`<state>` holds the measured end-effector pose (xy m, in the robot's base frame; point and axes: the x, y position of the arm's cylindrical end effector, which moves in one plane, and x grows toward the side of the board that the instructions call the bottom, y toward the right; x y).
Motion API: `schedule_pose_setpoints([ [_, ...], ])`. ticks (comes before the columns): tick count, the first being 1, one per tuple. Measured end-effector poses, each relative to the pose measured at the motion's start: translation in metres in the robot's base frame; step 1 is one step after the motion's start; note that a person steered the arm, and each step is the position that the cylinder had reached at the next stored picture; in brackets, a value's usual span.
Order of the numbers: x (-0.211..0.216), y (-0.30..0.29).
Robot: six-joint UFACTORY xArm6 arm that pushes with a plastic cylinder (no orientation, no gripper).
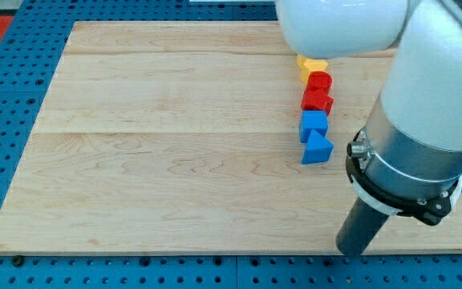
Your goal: Separate the blue cube from line of blocks
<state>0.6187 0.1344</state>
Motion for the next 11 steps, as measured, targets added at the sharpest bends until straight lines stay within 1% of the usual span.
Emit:
schedule_pose_setpoints([
  [1, -0.025, 0.062],
  [2, -0.082, 0.117],
  [3, -0.123, 0.074],
  [4, -0.154, 0.049],
  [5, -0.145, 0.044],
  [6, -0.140, 0.017],
  [7, -0.150, 0.026],
  [8, -0.175, 0.018],
  [9, -0.193, -0.010],
  [10, -0.173, -0.068],
  [11, -0.173, -0.076],
])
